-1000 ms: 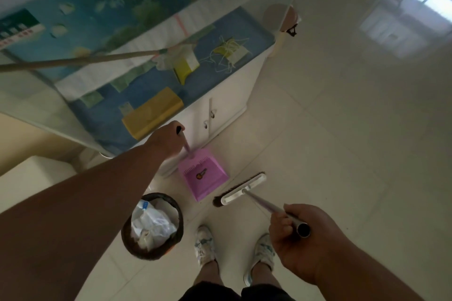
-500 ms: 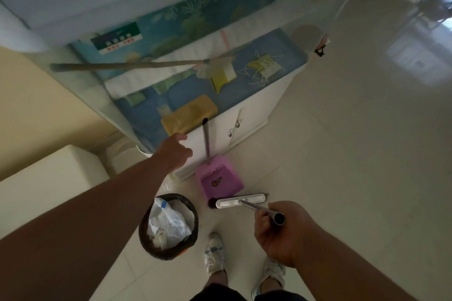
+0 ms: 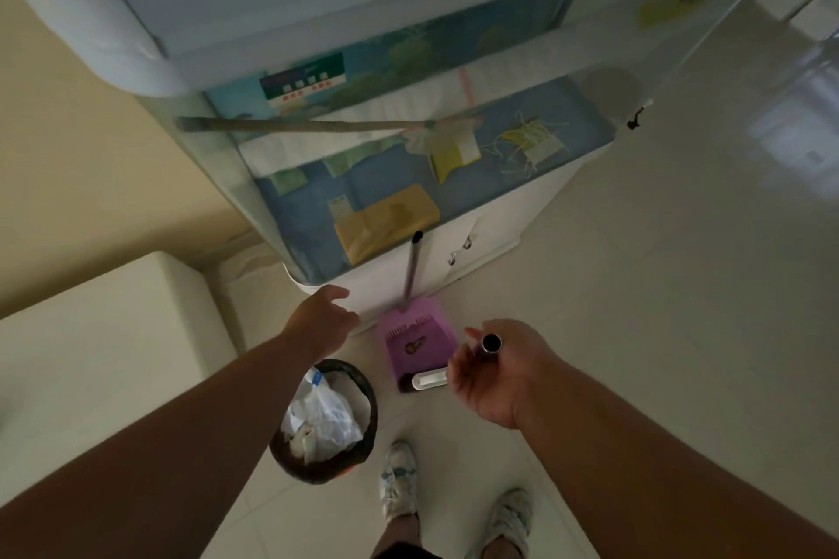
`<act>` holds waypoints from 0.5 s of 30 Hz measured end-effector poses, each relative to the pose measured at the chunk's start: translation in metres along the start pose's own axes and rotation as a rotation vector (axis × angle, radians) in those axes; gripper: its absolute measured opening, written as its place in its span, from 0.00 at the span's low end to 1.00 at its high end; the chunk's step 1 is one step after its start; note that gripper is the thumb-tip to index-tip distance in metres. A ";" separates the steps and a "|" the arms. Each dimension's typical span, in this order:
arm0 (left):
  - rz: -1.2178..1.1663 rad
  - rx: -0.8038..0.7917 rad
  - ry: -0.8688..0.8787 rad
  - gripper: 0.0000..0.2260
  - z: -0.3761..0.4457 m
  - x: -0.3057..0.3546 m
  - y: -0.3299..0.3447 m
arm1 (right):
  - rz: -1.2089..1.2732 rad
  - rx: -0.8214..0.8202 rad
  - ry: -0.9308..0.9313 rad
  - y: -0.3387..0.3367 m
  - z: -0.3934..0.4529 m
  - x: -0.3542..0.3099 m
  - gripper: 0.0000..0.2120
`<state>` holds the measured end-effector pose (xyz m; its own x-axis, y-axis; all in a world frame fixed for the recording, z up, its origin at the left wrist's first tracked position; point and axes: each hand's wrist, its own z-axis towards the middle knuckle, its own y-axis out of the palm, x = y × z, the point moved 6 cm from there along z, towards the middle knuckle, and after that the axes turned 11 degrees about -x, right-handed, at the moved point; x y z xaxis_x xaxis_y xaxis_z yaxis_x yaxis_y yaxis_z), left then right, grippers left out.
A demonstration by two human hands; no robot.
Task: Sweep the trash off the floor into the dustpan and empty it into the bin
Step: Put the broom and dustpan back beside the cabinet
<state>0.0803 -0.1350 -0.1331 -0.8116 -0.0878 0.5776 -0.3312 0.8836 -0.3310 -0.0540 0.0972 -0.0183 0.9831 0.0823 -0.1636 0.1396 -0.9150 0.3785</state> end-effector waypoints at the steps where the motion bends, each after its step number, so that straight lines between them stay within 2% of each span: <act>1: 0.007 0.001 0.000 0.24 0.000 0.001 -0.001 | -0.036 -0.022 -0.015 0.005 0.005 -0.005 0.10; 3: 0.014 0.011 0.005 0.26 0.001 0.003 -0.003 | -0.110 -0.064 -0.042 0.016 0.016 -0.018 0.12; 7: 0.074 -0.005 0.001 0.23 -0.002 0.002 0.000 | -0.236 -0.088 -0.091 0.042 0.036 -0.048 0.05; 11: 0.054 0.028 -0.010 0.22 0.003 -0.009 0.002 | -0.324 -0.067 -0.125 0.068 0.060 -0.074 0.08; 15: 0.069 0.015 -0.026 0.21 0.003 -0.016 0.008 | -0.361 -0.073 -0.159 0.092 0.082 -0.095 0.16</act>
<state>0.0894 -0.1280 -0.1476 -0.8446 -0.0393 0.5339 -0.2814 0.8810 -0.3803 -0.1439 -0.0271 -0.0432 0.8395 0.3256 -0.4350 0.4862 -0.8075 0.3339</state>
